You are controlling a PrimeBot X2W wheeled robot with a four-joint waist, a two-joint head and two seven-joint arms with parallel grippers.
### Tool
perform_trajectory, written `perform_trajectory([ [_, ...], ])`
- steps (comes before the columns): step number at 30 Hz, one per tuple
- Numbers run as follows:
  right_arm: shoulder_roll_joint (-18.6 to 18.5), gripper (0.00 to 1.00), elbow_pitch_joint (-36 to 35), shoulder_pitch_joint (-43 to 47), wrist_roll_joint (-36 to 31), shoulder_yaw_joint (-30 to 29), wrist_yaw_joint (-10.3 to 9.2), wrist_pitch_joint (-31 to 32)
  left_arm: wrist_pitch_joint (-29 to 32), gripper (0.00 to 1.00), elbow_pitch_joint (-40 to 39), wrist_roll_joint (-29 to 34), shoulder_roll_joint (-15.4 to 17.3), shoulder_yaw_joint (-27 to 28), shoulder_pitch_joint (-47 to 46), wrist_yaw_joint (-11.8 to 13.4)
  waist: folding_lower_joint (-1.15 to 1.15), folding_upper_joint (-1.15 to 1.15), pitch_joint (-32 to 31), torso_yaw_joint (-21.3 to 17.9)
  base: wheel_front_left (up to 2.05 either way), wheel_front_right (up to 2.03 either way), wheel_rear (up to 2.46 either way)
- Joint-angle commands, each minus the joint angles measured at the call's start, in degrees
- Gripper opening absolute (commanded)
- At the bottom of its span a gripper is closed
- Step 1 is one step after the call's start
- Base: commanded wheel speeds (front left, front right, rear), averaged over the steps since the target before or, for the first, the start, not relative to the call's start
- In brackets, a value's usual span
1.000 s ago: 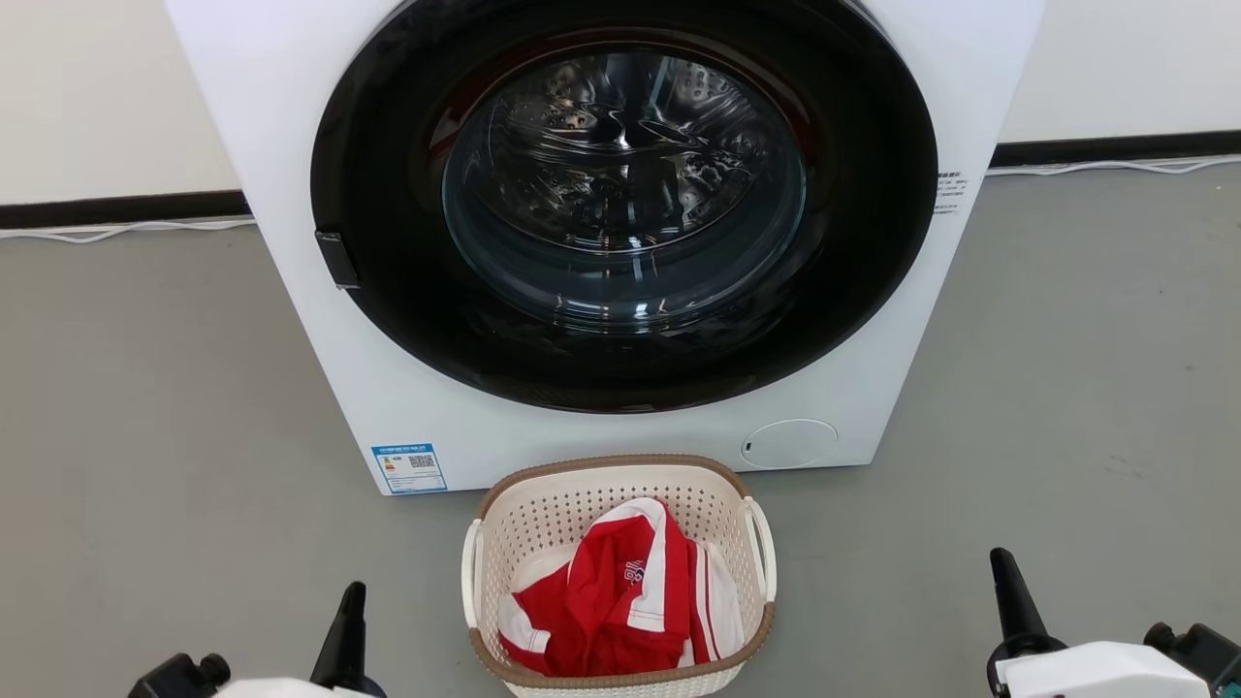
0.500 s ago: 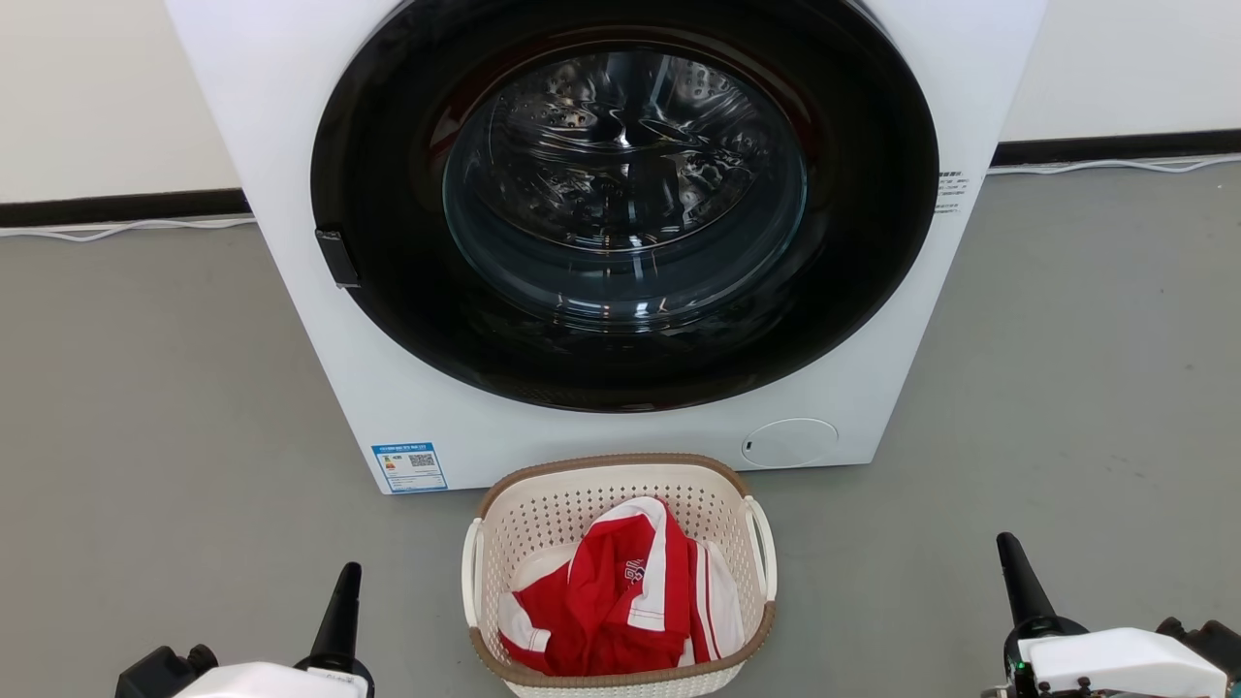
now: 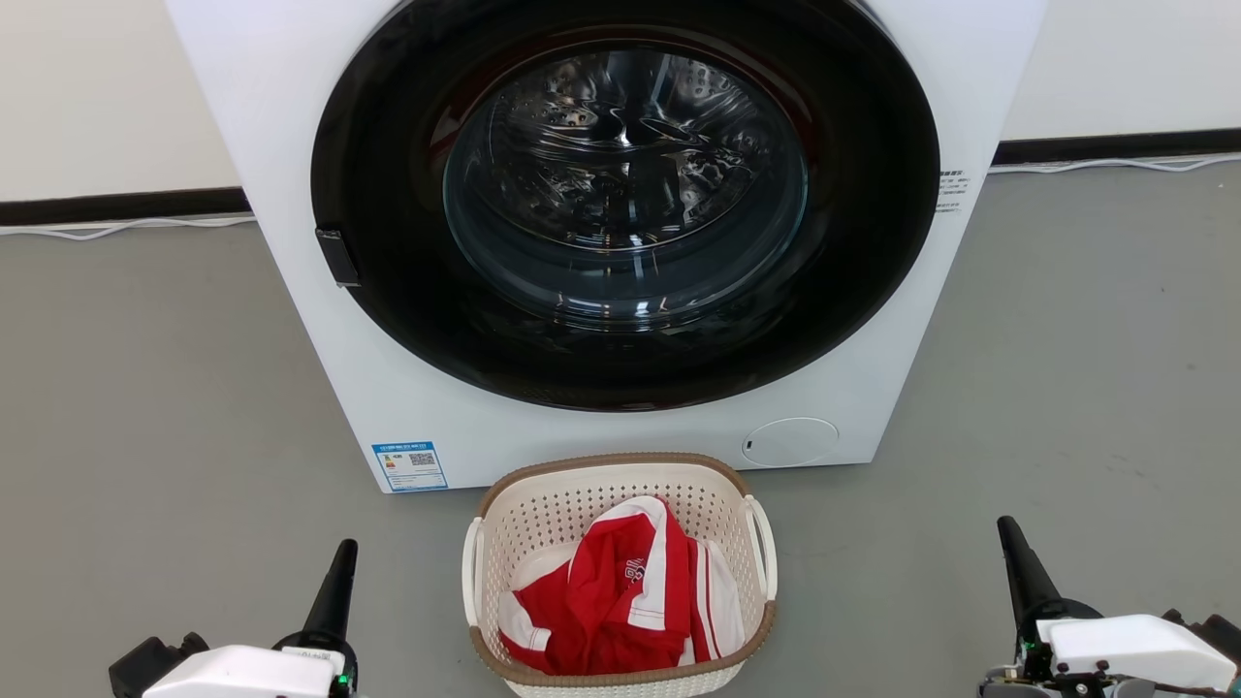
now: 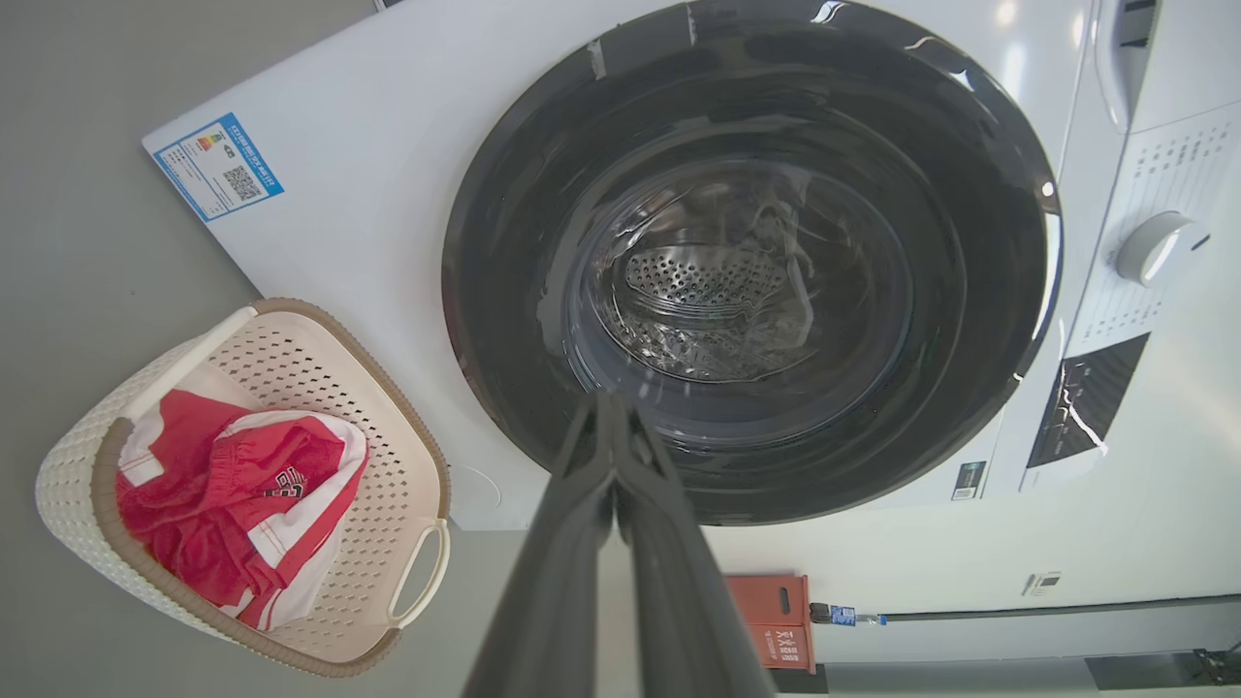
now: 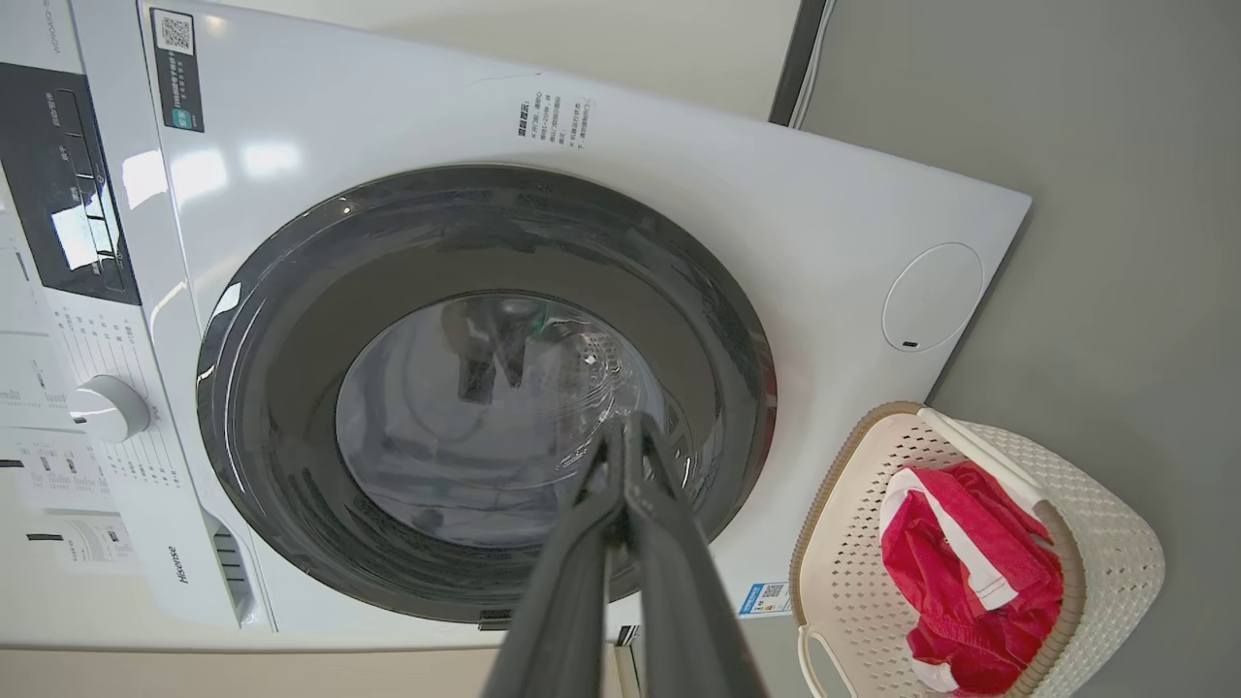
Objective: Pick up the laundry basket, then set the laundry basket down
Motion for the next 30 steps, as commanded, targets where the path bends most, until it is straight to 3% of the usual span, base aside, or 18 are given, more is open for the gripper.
perform_trajectory([
  [1,-0.4,0.0,-2.0,-3.1,1.9,0.5,0.35,0.9,0.5,0.0,-1.1,-1.9,0.5,1.8,-3.5,-0.8,0.0,0.0,0.0,0.0,0.0,0.0,0.0],
  [21,-0.4,0.0,-3.1,-4.6,13.6,-0.5,0.42,4.2,4.0,0.0,0.0,-14.7,0.4,3.8,-6.3,-2.9,0.0,0.0,0.1,0.1,0.0,0.0,0.0],
  [30,-0.4,0.0,-3.1,-4.6,14.0,-0.5,0.42,4.3,4.3,0.0,0.0,-15.0,0.3,4.0,-6.4,-2.9,0.0,0.0,0.1,0.1,0.0,0.0,0.0],
])
